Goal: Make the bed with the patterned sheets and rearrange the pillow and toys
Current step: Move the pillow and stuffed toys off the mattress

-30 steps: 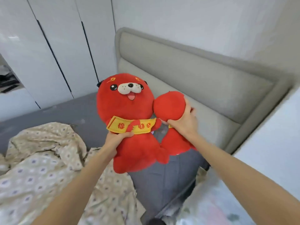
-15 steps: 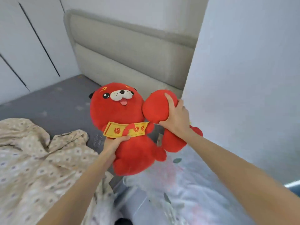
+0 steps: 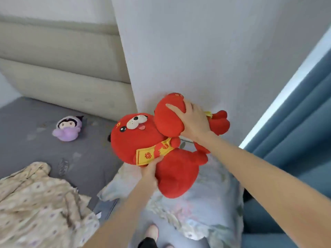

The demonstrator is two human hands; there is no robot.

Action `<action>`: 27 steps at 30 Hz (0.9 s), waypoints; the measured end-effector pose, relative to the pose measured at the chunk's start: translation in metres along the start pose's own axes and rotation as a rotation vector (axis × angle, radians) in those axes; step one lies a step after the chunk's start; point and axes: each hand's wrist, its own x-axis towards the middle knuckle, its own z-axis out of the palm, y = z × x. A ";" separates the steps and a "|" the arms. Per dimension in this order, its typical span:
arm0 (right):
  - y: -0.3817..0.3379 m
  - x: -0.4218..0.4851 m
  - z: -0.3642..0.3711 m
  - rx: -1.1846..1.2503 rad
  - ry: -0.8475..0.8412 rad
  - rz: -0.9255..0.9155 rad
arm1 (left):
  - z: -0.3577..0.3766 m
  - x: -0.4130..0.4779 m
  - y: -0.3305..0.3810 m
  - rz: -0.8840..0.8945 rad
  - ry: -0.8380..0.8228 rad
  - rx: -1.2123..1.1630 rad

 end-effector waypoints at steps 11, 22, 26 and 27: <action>0.084 -0.072 0.029 -0.265 -0.158 0.001 | 0.090 0.019 -0.105 -0.336 -0.091 0.021; 0.095 -0.093 0.067 -0.187 -0.136 0.235 | 0.121 0.055 -0.107 -0.378 -0.058 -0.001; 0.091 -0.078 0.067 -0.120 -0.079 0.230 | 0.108 0.063 -0.089 -0.350 -0.072 0.002; 0.088 -0.074 0.068 -0.104 -0.077 0.223 | 0.104 0.066 -0.085 -0.340 -0.080 0.000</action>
